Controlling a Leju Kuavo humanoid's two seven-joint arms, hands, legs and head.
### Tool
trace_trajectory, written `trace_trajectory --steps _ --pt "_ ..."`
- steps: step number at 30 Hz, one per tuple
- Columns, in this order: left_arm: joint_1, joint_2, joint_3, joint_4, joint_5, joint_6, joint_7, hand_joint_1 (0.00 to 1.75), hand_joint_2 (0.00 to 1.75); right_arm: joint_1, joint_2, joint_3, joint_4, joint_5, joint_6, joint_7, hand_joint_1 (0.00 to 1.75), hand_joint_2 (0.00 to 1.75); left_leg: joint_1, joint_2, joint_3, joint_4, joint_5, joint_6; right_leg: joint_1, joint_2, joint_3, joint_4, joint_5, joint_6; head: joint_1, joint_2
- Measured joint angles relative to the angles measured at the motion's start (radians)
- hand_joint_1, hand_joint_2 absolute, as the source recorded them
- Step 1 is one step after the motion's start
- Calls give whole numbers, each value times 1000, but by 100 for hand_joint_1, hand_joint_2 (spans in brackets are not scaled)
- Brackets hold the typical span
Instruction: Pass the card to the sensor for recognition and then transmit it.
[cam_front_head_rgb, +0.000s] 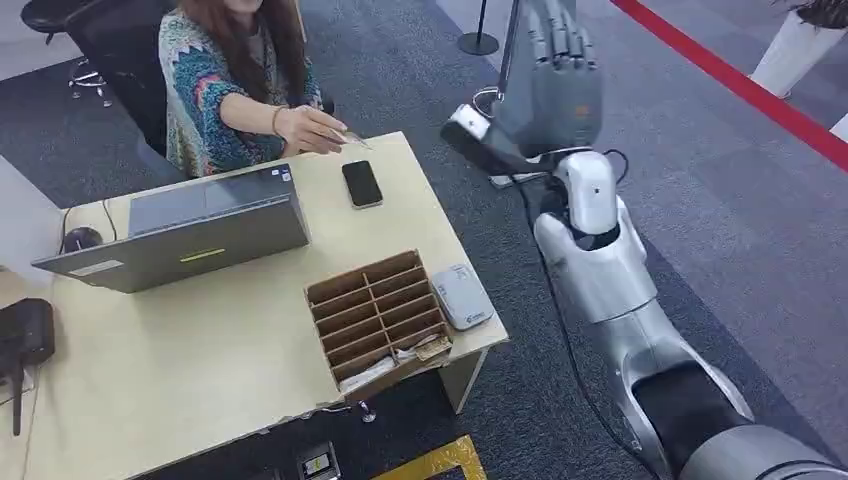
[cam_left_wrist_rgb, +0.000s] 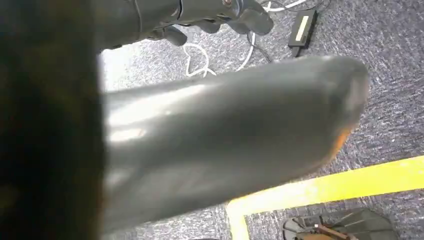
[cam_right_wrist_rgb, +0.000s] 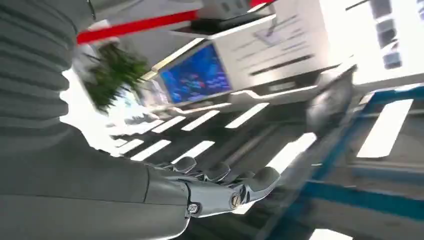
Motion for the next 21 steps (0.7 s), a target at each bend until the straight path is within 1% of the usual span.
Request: trace_trajectory --steps 1,2,3,6,7,9,13,18,21 --pt "-15 5 -33 -14 14 -3 37 0 0 -49 -31 212 -42 185 130 16 0 175 1 -3 -1 0 1 -1 1 -3 0 0 0 0 0 0" --pt "-22 15 -77 -30 45 -6 54 0 0 -104 -51 441 -45 253 208 19 0 175 1 -4 -1 0 1 0 1 -4 0 0 0 0 0 0" --pt "-23 18 -90 -35 57 -6 55 0 0 -122 -51 502 -44 251 231 18 0 175 1 -4 -2 0 1 0 1 -4 -1 0 0 0 0 0" --pt "-23 23 -117 -43 85 -5 55 0 0 -171 -51 623 -39 228 277 8 0 175 1 -4 -3 0 1 0 1 -3 -2 0 0 0 0 0" --pt "-24 24 -123 -44 90 -4 55 0 0 -186 -51 643 -37 223 284 5 0 175 1 -3 -3 0 1 0 1 -2 -2 0 0 0 0 0" --pt "-26 27 -139 -48 108 -1 55 0 0 -217 -50 721 -27 202 309 2 0 175 1 -4 -3 0 1 0 1 -3 -2 0 -1 -1 0 0" --pt "-26 30 -163 -50 129 0 52 0 0 -268 -48 821 12 157 327 2 0 175 1 -3 -3 0 1 0 1 -3 -3 0 -1 -1 0 0" --pt "-26 33 -177 -50 138 0 45 0 0 -298 -44 893 54 127 321 10 0 175 1 -3 -3 0 1 0 1 -2 -3 0 -1 -1 0 0" --pt "-26 35 -185 -50 139 0 43 0 0 -306 -43 920 74 112 315 14 0 175 1 -3 -3 0 1 0 1 -3 -3 0 -1 -1 0 0"
